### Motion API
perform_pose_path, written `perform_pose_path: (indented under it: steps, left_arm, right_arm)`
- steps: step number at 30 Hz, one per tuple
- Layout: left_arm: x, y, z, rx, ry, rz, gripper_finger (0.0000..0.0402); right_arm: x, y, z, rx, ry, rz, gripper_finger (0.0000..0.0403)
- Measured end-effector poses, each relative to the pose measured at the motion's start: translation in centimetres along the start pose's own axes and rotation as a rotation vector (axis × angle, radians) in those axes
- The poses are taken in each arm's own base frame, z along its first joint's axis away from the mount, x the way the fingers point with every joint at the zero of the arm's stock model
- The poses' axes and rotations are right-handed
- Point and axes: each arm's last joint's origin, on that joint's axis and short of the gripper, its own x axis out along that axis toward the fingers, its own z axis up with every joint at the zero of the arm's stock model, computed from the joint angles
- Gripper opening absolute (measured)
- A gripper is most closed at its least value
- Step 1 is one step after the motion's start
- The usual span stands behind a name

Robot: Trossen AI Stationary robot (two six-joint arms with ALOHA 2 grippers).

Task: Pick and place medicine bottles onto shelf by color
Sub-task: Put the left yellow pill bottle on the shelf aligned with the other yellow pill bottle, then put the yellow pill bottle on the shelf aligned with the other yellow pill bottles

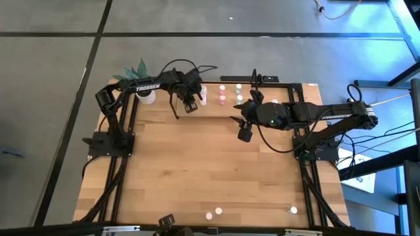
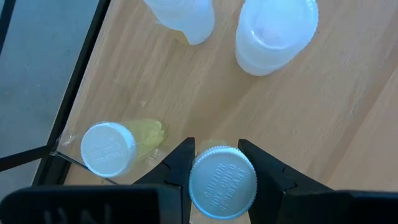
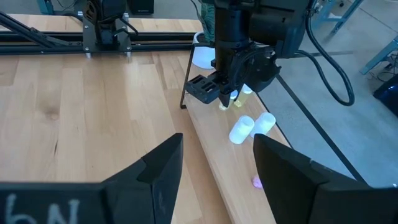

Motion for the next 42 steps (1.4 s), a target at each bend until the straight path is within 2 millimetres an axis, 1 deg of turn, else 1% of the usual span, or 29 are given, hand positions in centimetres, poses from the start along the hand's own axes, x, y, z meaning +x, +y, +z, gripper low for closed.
perform_pose_path:
  steps: [13, 29, 37, 42]
  left_arm:
    - [0.0, 0.0, 0.0, -0.006, 0.0, 0.001, 0.0114]
    - [0.0, 0.1, 0.0, -0.005, 0.003, 0.028, 0.0173]
    - [-0.1, -0.1, 0.1, -0.025, -0.001, 0.026, 0.0174]
    - [-1.1, -0.2, 0.7, -0.023, -0.015, 0.028, 0.0173]
  right_arm:
    - [0.0, 0.0, 0.0, 0.0, 0.0, 0.0, 0.0197]
    - [0.0, 0.0, 0.0, 0.0, 0.0, 0.0, 0.0197]
    - [0.0, 0.0, 0.0, 0.0, 0.0, 0.0, 0.0197]
    - [0.0, 0.0, 0.0, 0.0, 0.0, 0.0, 0.0197]
